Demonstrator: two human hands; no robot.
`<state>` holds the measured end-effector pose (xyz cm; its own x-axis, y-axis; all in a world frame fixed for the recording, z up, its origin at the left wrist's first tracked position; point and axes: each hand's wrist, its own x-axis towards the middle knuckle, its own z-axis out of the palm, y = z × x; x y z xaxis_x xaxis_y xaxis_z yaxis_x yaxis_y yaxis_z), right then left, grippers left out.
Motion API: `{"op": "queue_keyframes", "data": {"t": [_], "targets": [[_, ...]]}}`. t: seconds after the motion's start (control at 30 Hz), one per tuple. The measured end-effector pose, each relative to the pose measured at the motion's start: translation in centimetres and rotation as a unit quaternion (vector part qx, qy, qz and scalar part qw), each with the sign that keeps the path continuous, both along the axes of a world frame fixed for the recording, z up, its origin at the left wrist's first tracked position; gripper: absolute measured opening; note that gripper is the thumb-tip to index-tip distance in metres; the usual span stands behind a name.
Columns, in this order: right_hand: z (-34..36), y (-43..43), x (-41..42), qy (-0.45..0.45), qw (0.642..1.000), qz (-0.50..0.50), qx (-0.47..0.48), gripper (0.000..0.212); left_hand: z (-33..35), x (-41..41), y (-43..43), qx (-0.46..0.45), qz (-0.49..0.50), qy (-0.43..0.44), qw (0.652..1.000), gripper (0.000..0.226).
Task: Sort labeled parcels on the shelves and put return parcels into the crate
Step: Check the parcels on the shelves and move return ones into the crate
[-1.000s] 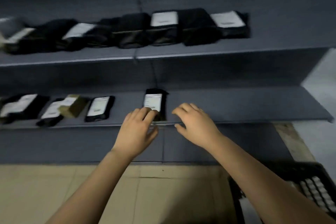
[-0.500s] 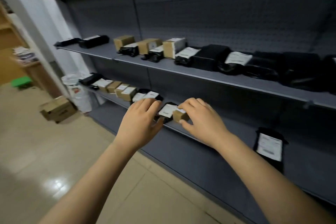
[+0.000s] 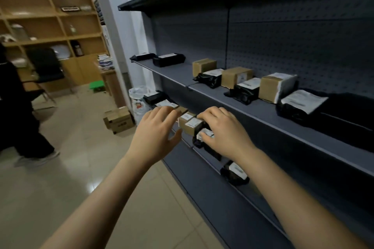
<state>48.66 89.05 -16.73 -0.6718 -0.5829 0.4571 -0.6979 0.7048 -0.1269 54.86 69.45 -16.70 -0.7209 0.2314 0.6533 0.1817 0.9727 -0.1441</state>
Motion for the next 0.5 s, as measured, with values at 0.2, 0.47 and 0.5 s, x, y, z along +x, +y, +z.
{"op": "queue_keyframes", "data": {"t": [0.2,0.47,0.5], "targets": [[1.9,-5.4,-10.7,0.003,0.999,0.052,-0.014,0.037,1.7,-8.6,-3.9,0.01,0.048,0.025,0.998,0.045],[1.7,-11.9,-20.5,-0.008,0.997,0.069,-0.039,0.038,1.9,-17.9,-9.9,0.011,0.057,0.023,0.998,0.043],[1.6,-12.7,-21.6,-0.008,0.997,0.066,-0.042,0.038,1.8,-19.1,-10.9,0.013,0.052,0.026,0.998,0.043]]}}
